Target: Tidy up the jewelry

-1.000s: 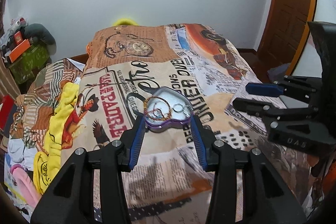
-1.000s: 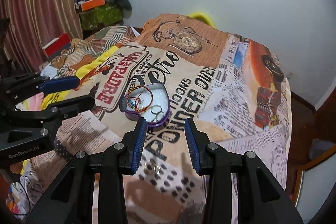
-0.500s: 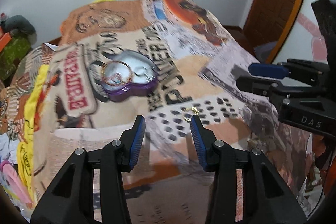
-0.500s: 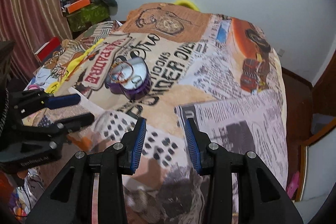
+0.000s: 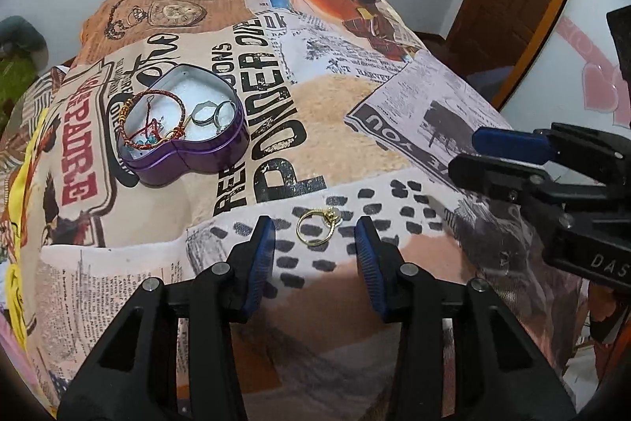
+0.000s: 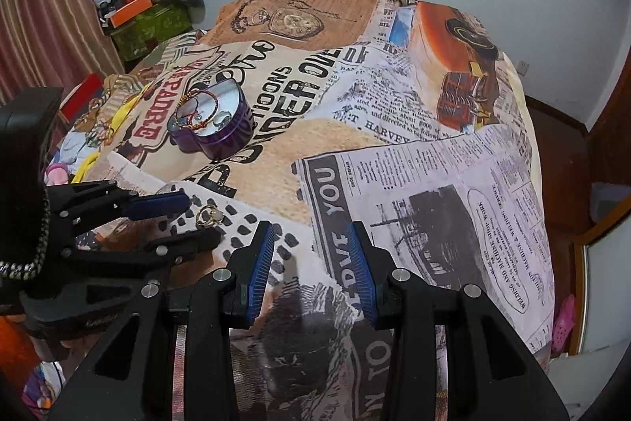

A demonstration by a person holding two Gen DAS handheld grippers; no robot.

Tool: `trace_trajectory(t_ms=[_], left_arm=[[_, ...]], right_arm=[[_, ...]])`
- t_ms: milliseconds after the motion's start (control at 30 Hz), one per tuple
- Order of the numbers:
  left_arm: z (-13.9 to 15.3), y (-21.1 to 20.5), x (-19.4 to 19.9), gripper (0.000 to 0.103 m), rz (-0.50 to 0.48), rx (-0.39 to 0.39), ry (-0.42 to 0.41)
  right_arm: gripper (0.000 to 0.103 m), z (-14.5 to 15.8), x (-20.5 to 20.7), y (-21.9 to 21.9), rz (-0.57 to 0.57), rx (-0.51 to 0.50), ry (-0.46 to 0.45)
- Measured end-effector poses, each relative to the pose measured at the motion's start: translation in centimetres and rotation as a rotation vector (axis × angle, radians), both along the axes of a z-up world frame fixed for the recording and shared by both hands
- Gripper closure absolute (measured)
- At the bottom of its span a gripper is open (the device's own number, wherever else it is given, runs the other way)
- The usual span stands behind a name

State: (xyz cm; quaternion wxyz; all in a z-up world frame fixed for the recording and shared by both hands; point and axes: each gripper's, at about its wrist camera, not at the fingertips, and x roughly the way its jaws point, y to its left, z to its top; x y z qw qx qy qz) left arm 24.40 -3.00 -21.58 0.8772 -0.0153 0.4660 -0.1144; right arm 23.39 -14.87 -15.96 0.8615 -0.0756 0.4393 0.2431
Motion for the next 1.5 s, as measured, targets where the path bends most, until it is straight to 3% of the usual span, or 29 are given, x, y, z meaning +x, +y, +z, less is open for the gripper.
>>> trace_trajectory(t_ms=[200, 367, 433, 633, 1067, 1367, 1500], left_arm=[[-0.1, -0.4, 0.2, 0.084, -0.036, -0.014, 0.005], [-0.1, -0.4, -0.1, 0.086, -0.037, -0.012, -0.006], [0.2, -0.3, -0.6, 0.100, -0.041, -0.020, -0.015], [1.0, 0.7, -1.8, 0.101, -0.018, -0.001, -0.044], [2.4, 4.9, -3.7, 0.102, 0.063, -0.042, -0.094], [2.3, 6.9, -4.2, 0.102, 0.098, -0.043, -0.110], [2.3, 7.3, -4.2, 0.102, 0.110, -0.050, -0.110]], right_arm=[[0.068, -0.5, 0.0, 0.2, 0.014, 0.009, 0.010], [0.068, -0.5, -0.1, 0.5, 0.022, 0.013, 0.011], [0.068, -0.4, -0.3, 0.5, 0.024, 0.012, 0.007], [0.068, -0.2, -0.5, 1.1, 0.031, 0.013, 0.008], [0.068, -1.4, -1.2, 5.4, 0.133, -0.022, 0.025], [0.068, -2.5, -0.8, 8.9, 0.225, -0.098, 0.018], [0.089, -3.0, -0.7, 9.5, 0.253, -0.115, 0.038]])
